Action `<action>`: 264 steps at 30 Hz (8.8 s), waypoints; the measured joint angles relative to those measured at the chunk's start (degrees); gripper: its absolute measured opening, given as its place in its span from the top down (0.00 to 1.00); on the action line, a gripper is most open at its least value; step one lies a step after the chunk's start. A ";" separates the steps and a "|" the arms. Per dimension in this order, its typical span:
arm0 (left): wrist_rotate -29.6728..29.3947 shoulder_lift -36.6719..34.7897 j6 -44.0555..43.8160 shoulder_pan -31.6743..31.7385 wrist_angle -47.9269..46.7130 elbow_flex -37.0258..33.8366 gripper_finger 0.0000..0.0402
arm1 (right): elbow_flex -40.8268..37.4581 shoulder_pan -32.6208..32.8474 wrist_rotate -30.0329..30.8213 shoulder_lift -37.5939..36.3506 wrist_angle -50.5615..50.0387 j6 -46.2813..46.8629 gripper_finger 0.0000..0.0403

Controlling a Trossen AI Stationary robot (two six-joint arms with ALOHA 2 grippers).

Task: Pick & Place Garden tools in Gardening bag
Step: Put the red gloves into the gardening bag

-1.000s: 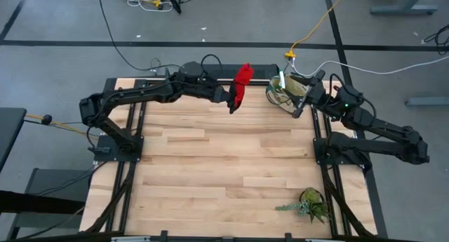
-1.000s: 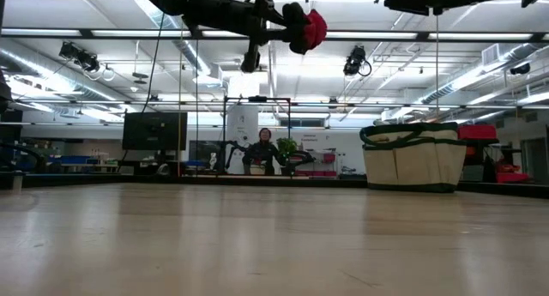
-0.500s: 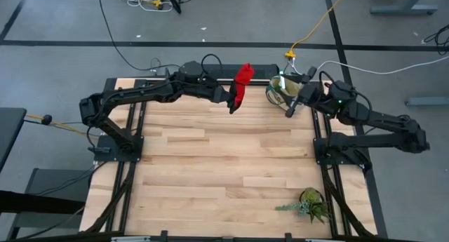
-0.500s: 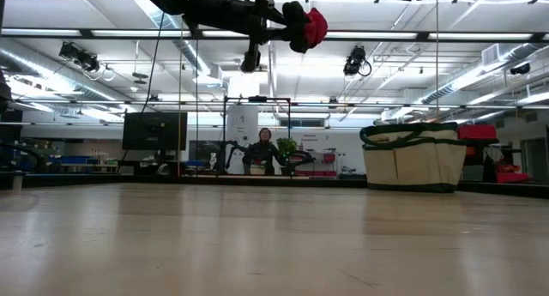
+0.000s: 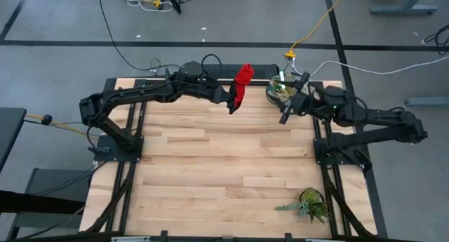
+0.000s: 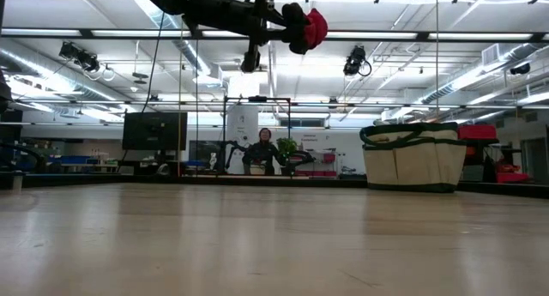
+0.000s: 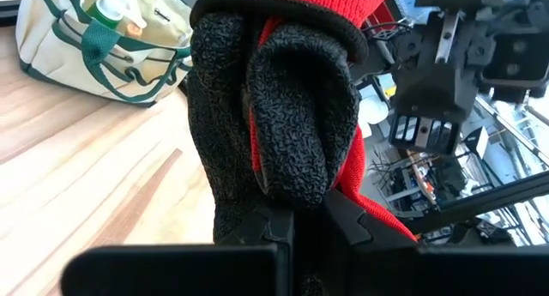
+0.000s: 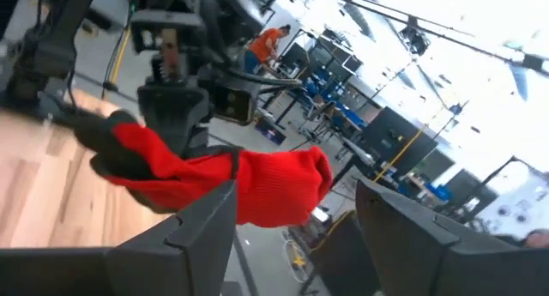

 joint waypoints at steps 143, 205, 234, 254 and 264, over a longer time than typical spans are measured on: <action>-0.19 0.04 -2.24 -8.17 1.75 -0.04 0.91 | -0.04 13.14 22.75 25.99 22.04 -69.84 0.74; 3.38 -0.05 -6.57 -5.46 3.12 -0.04 0.31 | -0.04 14.86 33.33 25.99 25.09 -63.64 0.77; -13.53 -12.12 16.59 -6.30 -11.91 -0.04 0.31 | -0.04 14.43 36.72 25.93 25.53 -53.12 0.85; -23.14 -12.17 30.67 -11.07 -15.76 -0.07 0.31 | -0.04 10.00 36.16 25.93 21.95 -23.67 0.85; -24.76 -12.17 38.19 -12.70 -16.06 -0.07 0.31 | -0.04 7.84 36.16 25.90 19.82 -14.67 0.85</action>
